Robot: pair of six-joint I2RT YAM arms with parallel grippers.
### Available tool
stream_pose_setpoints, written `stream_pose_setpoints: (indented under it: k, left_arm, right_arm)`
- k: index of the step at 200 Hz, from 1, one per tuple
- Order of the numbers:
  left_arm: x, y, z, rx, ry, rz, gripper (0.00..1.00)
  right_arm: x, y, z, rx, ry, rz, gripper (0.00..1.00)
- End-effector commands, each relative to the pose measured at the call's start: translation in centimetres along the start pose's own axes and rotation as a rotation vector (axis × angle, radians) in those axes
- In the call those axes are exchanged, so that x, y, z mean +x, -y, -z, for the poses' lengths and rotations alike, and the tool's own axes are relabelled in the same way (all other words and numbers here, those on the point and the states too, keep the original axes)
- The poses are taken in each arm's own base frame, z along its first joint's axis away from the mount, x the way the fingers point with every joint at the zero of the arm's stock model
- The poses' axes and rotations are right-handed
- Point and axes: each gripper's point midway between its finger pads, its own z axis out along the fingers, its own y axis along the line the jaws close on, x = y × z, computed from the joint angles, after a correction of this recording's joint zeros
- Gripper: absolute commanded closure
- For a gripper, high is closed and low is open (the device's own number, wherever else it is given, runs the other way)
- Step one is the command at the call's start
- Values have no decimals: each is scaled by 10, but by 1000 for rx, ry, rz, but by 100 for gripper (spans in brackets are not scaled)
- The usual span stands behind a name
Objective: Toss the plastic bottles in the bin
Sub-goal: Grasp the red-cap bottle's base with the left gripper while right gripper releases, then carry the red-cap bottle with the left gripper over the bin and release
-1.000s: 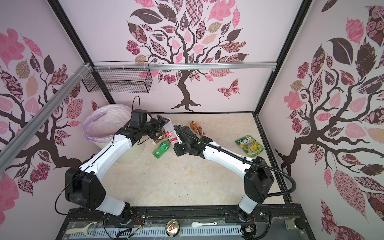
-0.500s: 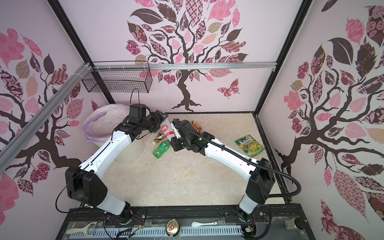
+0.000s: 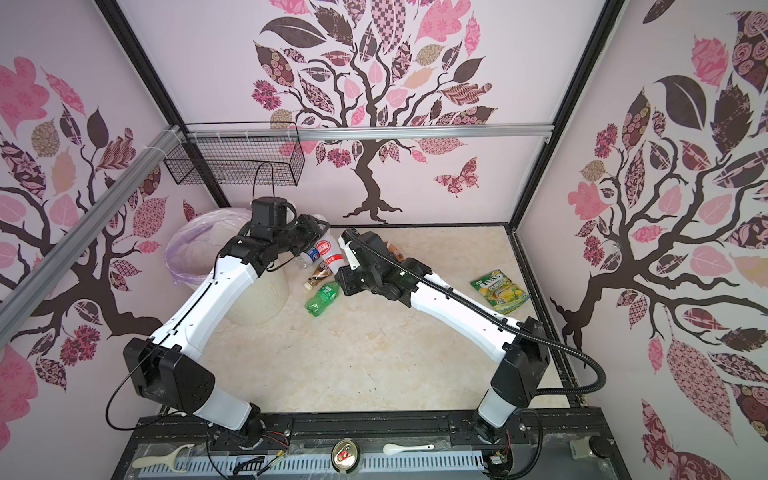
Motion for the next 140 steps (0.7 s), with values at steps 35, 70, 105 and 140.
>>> stream_pose_setpoints:
  k: [35,70,105,140]
  left_arm:
    - [-73,9,43,-83,230,-103,58]
    - [-132,-7,79,-165,408,-83,59]
    - [-205,-2,137,-204,665,-93,59]
    - [-261,35,196,-208,918,-215,59]
  right_arm:
    - [-35,-6,6,25,54,6,23]
    - [-62,-16,14,19,101,13,0]
    - [-90,-26,18,7,149,18,1]
    - [-132,-41,29,-12,228,39,0]
